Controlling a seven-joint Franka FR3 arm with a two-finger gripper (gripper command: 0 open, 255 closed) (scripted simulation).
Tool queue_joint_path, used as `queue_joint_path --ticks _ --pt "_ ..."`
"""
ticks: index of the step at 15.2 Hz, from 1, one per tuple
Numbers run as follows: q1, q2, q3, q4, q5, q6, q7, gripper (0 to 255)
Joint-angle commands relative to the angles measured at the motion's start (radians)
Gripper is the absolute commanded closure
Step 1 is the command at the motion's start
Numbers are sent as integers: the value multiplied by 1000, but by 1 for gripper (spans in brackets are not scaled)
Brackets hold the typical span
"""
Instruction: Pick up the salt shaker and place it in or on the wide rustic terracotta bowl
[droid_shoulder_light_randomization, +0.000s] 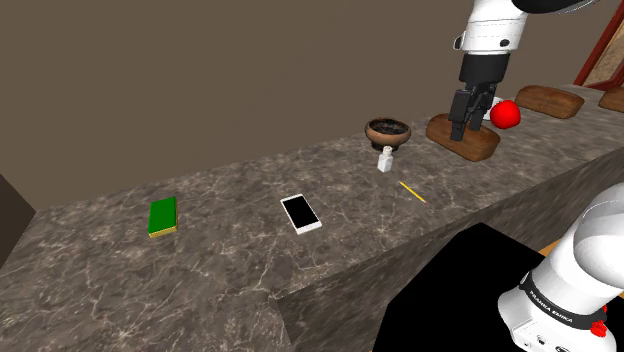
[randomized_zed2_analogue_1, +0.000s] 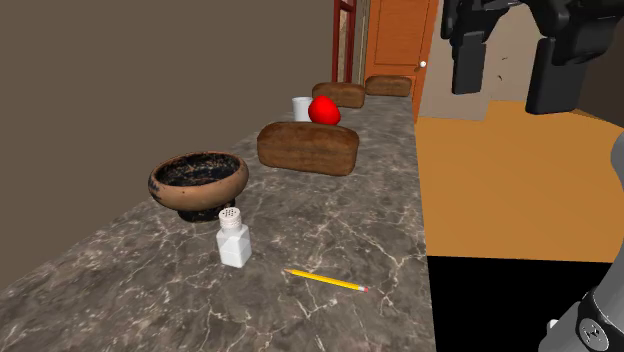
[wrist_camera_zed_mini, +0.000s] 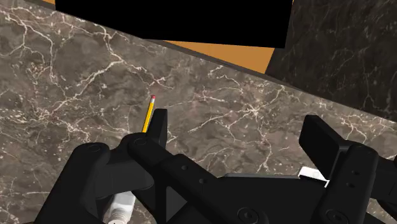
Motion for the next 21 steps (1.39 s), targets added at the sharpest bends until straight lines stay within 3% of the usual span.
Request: queue_joint_path --ticks 1,11,21 --pt "0 0 0 0 0 0 0 0" --pt "-41 274 -48 8 -63 311 -83 0" --pt "-73 607 -91 151 -94 550 -149 0"
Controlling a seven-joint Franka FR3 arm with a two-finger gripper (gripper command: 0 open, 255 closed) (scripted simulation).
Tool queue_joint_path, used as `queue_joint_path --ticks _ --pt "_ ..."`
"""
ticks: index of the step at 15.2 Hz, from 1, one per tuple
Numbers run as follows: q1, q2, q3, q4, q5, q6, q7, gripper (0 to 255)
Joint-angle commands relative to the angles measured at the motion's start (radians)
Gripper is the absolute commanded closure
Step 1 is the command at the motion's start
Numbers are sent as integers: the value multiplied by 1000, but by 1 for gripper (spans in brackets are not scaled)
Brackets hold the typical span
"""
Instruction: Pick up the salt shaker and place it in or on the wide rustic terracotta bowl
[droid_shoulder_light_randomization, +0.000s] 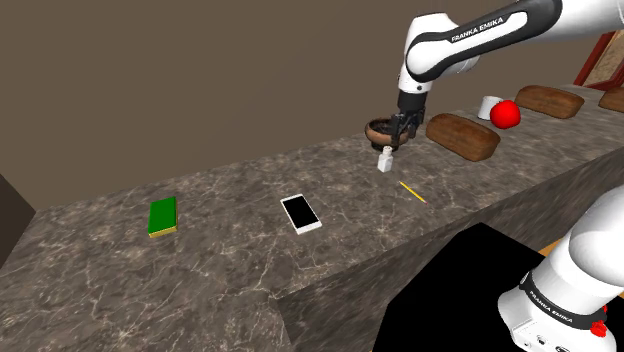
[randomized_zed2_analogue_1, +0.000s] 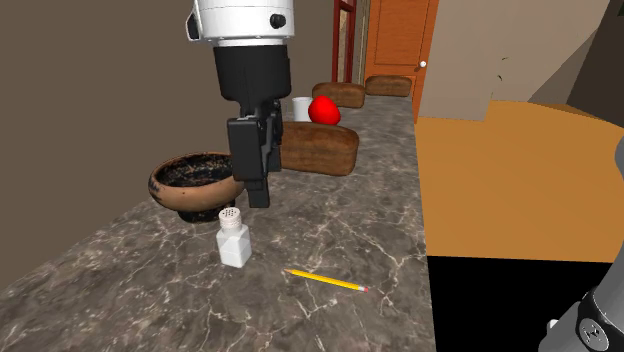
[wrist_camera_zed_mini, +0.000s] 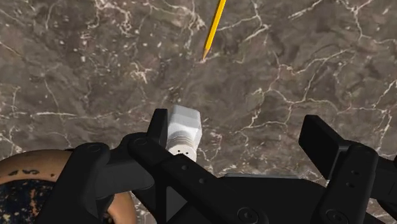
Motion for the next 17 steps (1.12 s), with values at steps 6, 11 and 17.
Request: queue_joint_path --ticks 6,11,17 --pt "-20 204 -23 135 -4 102 -41 0" --pt "-21 234 -23 100 -2 166 -43 0" --pt "-21 251 -23 85 0 198 -44 0"
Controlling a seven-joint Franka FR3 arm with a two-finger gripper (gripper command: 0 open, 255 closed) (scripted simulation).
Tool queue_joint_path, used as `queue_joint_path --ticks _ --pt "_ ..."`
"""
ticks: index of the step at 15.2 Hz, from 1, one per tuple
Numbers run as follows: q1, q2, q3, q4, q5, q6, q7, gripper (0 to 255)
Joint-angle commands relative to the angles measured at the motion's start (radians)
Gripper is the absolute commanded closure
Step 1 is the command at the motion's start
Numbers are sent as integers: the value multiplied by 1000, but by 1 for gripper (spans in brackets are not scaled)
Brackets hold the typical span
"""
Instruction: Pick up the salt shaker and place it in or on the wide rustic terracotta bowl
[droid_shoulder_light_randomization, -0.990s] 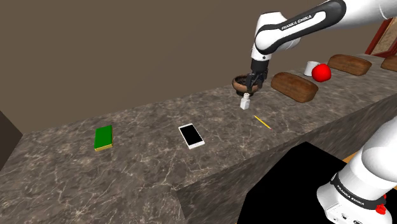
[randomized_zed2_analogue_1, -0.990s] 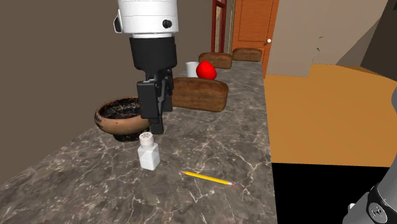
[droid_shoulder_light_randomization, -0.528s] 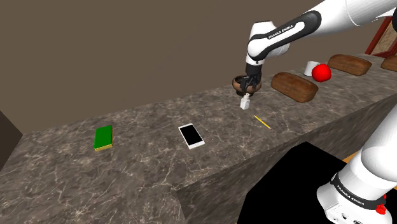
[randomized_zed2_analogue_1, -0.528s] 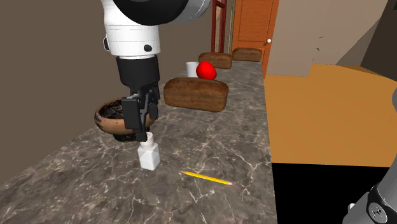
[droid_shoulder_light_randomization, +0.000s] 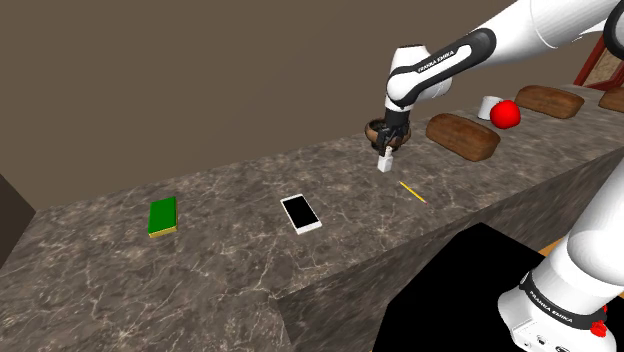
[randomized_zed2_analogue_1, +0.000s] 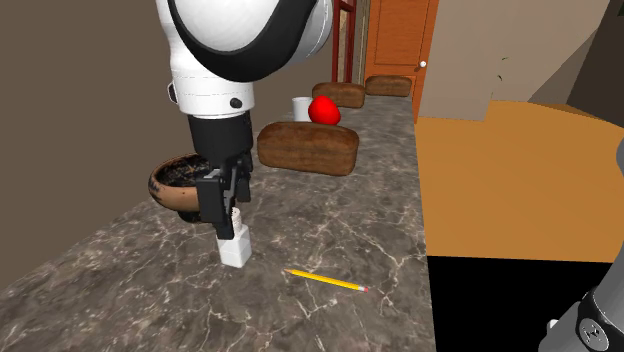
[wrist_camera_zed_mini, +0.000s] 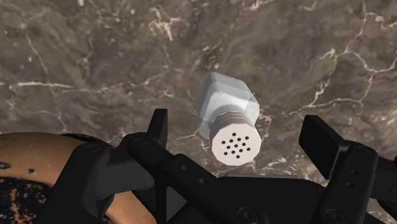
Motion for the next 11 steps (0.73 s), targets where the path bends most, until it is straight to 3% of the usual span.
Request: queue_joint_path --ticks 1,4,5,11 --pt "0 0 0 -1 0 1 0 0" --pt "0 0 0 -1 0 1 0 0" --pt "0 0 0 -1 0 1 0 255" --pt "0 0 0 -1 0 1 0 255"
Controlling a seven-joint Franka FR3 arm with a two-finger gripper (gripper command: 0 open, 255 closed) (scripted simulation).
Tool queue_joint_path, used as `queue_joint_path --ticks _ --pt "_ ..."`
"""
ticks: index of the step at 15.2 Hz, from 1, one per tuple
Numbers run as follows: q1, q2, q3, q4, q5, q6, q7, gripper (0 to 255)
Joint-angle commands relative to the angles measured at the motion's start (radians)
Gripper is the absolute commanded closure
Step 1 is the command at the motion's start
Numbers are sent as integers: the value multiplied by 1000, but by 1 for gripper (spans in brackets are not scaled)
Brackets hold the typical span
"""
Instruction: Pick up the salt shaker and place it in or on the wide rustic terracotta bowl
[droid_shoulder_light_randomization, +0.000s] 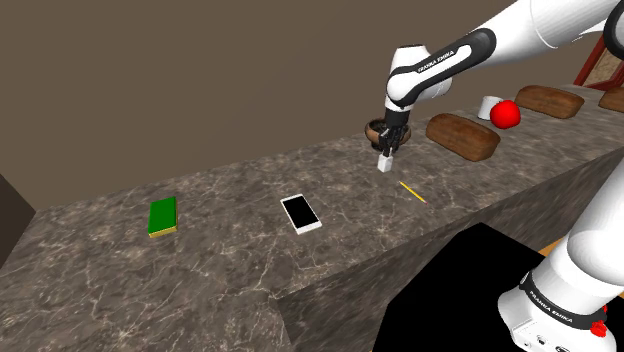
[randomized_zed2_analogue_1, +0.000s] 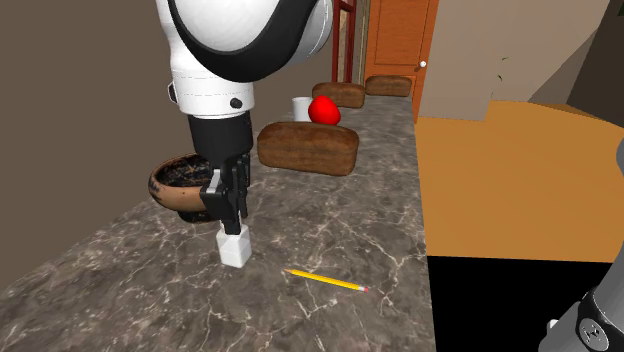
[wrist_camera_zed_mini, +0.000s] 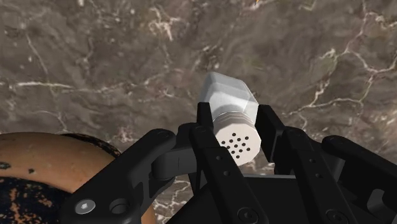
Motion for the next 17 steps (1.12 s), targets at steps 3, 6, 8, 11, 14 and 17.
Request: queue_joint_path --ticks 3,6,8,11,14,17 --pt "0 0 0 0 0 0 0 255" --pt "0 -20 0 18 -2 -38 1 255" --pt "0 -32 0 31 -3 -64 2 255" --pt "1 -49 0 53 -4 -102 3 255" --pt "1 -64 0 77 -5 -141 4 255" --pt "1 -77 0 102 -6 -180 5 255"
